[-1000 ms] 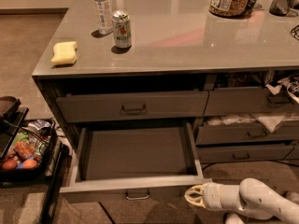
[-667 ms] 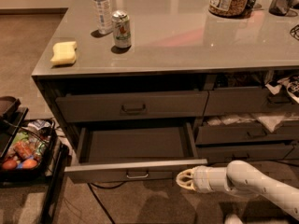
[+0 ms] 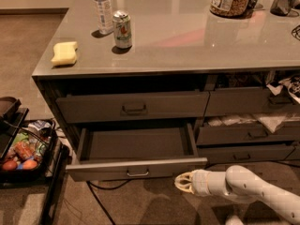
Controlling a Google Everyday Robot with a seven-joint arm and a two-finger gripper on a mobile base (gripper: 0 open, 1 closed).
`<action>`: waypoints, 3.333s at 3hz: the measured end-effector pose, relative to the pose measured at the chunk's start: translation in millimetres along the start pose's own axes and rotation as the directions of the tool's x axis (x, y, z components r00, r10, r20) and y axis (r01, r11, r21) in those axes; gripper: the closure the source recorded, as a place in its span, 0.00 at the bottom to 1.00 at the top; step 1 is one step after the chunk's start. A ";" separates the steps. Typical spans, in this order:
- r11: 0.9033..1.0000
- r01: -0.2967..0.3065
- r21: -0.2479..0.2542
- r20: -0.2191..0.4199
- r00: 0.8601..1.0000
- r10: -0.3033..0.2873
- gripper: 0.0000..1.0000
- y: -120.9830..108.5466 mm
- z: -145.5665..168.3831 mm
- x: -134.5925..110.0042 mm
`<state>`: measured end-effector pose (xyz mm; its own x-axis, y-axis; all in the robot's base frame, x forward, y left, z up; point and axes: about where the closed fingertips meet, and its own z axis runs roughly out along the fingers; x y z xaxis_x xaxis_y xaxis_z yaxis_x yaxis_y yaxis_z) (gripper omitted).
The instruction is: Close middle drawer
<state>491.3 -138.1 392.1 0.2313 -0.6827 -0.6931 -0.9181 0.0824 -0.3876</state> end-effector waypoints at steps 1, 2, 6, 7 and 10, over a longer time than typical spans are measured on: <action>0.997 -0.006 0.073 0.042 0.999 0.003 1.00 -13.3 26.2 10.6; 0.991 0.018 0.132 0.065 0.998 -0.027 1.00 -38.2 44.8 16.0; 0.982 0.029 0.184 0.078 0.996 -0.044 1.00 -71.4 67.4 9.4; 0.970 0.076 0.232 0.060 0.994 -0.092 1.00 -87.1 80.3 15.4; 0.956 0.166 0.242 0.019 0.984 -0.176 1.00 -161.2 96.5 34.5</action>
Offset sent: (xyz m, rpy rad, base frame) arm 0.0917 0.0227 -0.0281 0.1131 -0.1929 -0.0773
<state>678.3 -104.8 372.1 0.3955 -0.6725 -0.6256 -0.7615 0.1407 -0.6327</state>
